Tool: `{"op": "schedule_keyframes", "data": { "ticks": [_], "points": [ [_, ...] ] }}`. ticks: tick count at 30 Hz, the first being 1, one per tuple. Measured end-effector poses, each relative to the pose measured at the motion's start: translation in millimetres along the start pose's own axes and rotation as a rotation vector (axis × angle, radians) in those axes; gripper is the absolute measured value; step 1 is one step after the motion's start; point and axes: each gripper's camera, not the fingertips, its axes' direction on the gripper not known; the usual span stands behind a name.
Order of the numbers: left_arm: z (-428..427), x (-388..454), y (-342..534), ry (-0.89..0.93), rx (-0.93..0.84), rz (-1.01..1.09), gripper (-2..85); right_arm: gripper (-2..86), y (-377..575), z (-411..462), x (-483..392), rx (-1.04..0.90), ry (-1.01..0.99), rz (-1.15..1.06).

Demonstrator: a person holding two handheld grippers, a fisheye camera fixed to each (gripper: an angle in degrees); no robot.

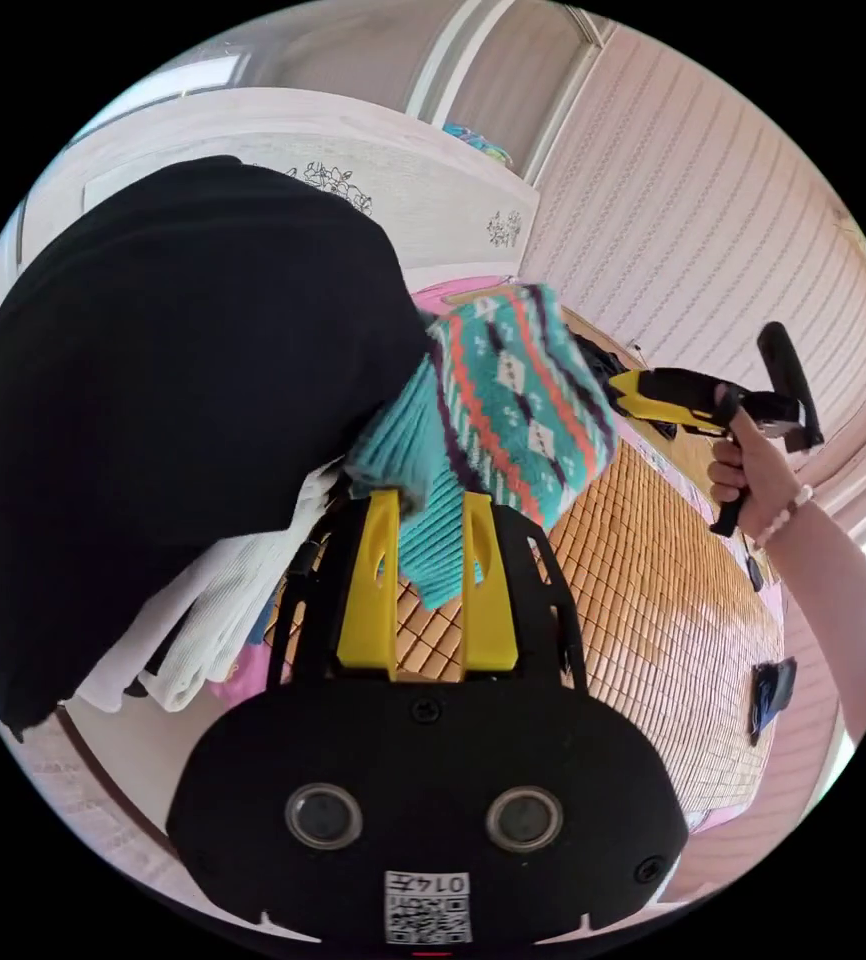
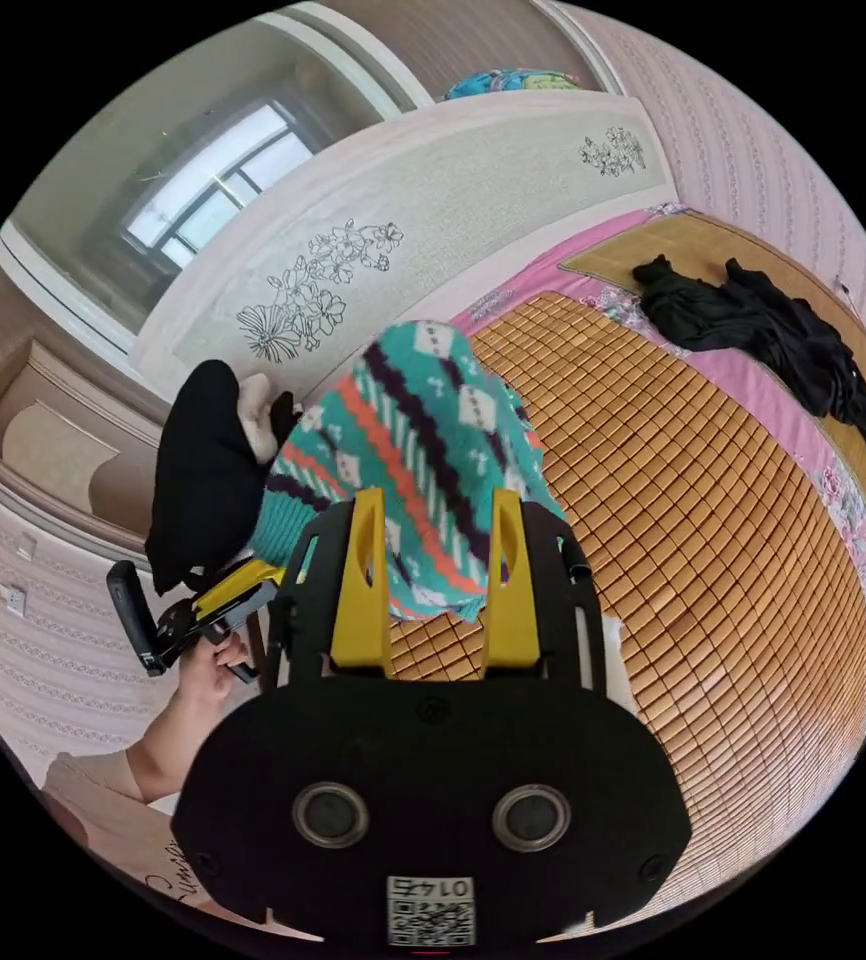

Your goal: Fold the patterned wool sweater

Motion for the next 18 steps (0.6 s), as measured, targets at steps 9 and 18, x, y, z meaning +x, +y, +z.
{"op": "schedule_keyframes", "data": {
  "ticks": [9, 18],
  "points": [
    [0, 48, 59, 0.103, 0.191, 0.125, 7.7, 13.3, 6, 86, -83, -0.014, 0.348, -0.158],
    [64, 94, 47, -0.054, -0.075, 0.268, 6.3, 14.0, 105, -13, -135, 0.009, 0.489, -0.275]
  ]
}}
